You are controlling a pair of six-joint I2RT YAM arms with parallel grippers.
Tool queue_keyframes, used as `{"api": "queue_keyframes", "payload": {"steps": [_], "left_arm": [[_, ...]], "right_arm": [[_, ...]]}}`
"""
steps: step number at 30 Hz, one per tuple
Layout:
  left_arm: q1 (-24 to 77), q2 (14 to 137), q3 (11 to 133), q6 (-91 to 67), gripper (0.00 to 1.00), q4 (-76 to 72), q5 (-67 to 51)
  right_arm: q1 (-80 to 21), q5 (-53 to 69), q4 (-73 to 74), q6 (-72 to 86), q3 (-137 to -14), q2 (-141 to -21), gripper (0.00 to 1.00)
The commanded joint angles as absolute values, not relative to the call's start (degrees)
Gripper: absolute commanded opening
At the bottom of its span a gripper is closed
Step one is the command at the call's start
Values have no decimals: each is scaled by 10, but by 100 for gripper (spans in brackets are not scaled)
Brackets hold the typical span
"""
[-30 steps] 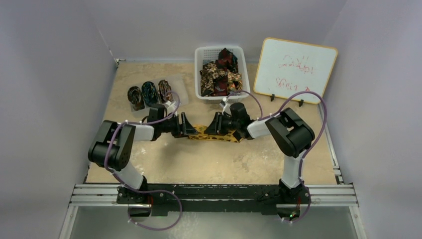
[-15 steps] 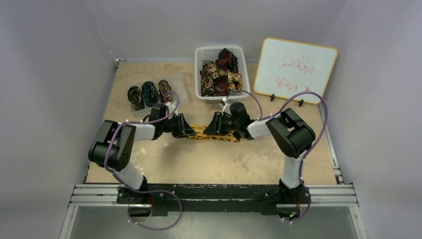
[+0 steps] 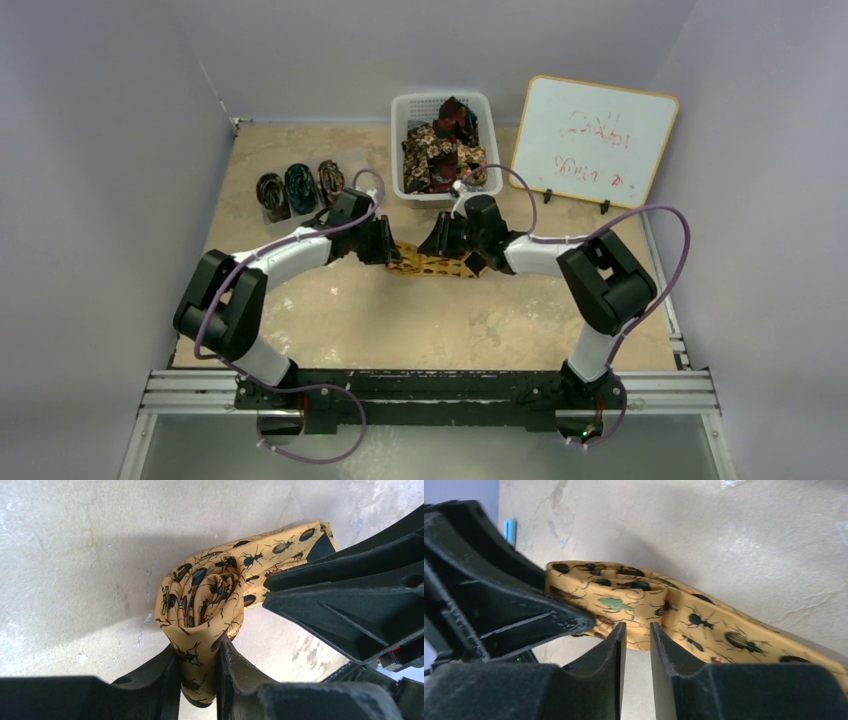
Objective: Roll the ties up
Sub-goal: Roll the tie at the center of the board.
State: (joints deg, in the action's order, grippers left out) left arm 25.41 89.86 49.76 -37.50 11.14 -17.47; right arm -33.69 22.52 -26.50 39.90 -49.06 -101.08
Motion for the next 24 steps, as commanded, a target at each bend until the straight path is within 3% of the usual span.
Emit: {"api": "queue_keyframes", "payload": {"steps": [1, 11, 24], "left_arm": [[265, 887, 542, -356, 13, 187, -93], [294, 891, 584, -338, 12, 245, -40], [380, 945, 697, -373, 9, 392, 128]], "right_arm": [[-336, 162, -243, 388, -518, -1025, 25], [-358, 191, -276, 400, -547, -1079, 17], [-378, 192, -262, 422, -542, -1076, 17]]}}
